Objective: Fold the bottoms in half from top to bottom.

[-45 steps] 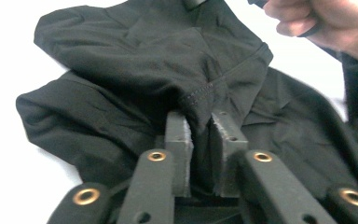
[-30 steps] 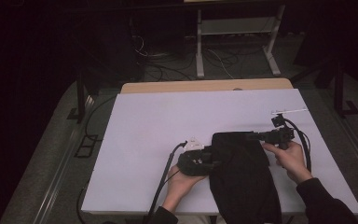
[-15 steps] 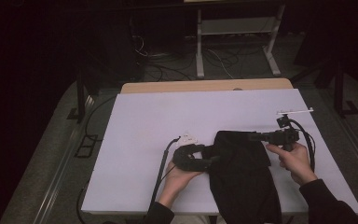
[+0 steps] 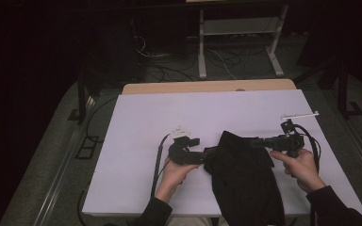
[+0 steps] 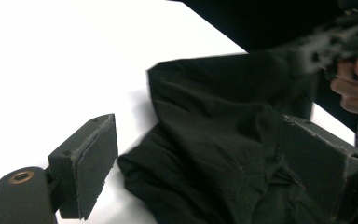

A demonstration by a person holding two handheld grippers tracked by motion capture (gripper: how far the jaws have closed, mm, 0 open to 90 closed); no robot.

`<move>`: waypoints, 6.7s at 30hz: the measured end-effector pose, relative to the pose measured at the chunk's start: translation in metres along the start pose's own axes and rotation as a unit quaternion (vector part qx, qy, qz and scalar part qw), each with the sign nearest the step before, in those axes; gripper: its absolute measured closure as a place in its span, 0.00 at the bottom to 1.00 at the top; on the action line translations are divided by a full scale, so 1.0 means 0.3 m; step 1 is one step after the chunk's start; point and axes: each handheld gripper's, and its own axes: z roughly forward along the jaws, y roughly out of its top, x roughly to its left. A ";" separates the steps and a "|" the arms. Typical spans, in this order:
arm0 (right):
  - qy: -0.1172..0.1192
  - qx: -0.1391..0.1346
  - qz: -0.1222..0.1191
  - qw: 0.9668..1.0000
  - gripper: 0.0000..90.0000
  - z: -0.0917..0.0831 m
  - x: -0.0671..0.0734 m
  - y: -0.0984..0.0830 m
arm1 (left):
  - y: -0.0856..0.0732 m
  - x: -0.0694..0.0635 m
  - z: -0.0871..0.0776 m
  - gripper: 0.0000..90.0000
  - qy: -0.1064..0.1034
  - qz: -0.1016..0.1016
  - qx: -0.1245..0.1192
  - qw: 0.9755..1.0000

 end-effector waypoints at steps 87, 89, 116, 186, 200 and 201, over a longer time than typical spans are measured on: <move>0.054 0.127 -0.044 0.989 0.91 -0.067 0.124 -0.284 | -0.041 0.027 0.019 0.14 0.019 -0.009 0.020 1.000; 0.053 0.132 -0.038 0.989 0.90 -0.073 0.109 -0.286 | -0.042 0.027 0.020 0.14 0.019 -0.008 0.021 1.000; 0.048 0.101 -0.060 0.992 0.97 -0.080 0.076 -0.205 | -0.049 0.027 0.027 0.14 0.019 -0.003 0.031 0.999; 0.049 0.267 -0.099 0.957 0.98 0.230 0.138 -0.203 | -0.072 0.031 0.028 0.14 0.024 -0.003 0.031 0.999; 0.032 0.186 -0.090 0.978 0.94 0.127 0.087 -0.144 | -0.069 0.020 0.051 0.13 0.021 0.006 0.045 0.999; 0.030 0.180 -0.093 0.979 0.94 0.119 0.085 -0.138 | -0.069 0.020 0.051 0.13 0.021 0.006 0.045 0.999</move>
